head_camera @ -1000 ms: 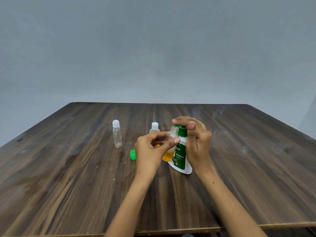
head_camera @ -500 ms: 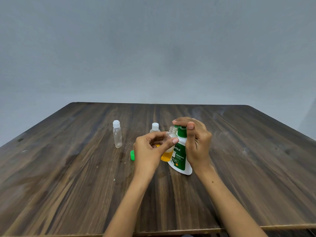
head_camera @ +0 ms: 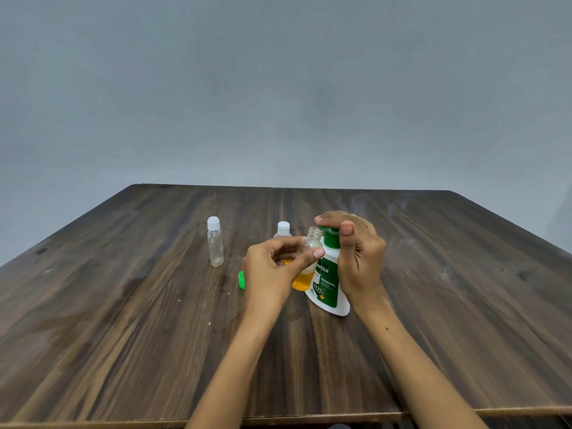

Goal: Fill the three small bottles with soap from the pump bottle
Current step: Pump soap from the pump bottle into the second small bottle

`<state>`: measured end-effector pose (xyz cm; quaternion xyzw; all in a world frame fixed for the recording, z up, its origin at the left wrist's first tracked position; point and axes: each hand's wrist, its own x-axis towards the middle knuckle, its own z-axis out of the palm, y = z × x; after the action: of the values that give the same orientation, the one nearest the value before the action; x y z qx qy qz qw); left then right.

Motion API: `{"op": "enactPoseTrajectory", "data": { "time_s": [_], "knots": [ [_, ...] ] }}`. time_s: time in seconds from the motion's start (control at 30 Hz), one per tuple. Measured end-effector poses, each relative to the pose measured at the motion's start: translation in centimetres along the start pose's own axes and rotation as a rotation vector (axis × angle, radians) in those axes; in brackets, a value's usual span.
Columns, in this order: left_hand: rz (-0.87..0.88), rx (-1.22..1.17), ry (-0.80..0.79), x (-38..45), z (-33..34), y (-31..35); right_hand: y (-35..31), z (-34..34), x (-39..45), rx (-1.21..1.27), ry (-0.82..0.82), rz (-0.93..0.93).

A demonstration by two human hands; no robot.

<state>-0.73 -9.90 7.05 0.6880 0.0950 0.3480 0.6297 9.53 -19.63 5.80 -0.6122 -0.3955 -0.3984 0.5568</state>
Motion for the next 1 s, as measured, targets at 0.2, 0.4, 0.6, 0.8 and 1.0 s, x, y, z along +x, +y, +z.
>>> {"op": "enactPoseTrajectory", "data": {
  "time_s": [0.2, 0.4, 0.6, 0.8, 1.0],
  "knots": [
    [0.006, 0.001, 0.000, 0.07, 0.01, -0.07, -0.15, -0.11, 0.62, -0.017, -0.007, -0.040],
    [-0.001, -0.001, -0.003, 0.14, 0.19, -0.35, 0.05, -0.14, -0.16, 0.009, 0.000, -0.012],
    [-0.012, 0.003, -0.002, 0.12, 0.29, -0.33, -0.24, -0.35, 0.43, -0.014, -0.014, -0.041],
    [-0.010, 0.003, 0.000, 0.22, 0.17, -0.31, -0.21, -0.30, -0.01, 0.006, -0.011, -0.011],
    [-0.003, -0.016, -0.006, 0.28, 0.13, -0.14, -0.31, -0.50, 0.66, -0.018, -0.042, -0.028]
  ]
}}
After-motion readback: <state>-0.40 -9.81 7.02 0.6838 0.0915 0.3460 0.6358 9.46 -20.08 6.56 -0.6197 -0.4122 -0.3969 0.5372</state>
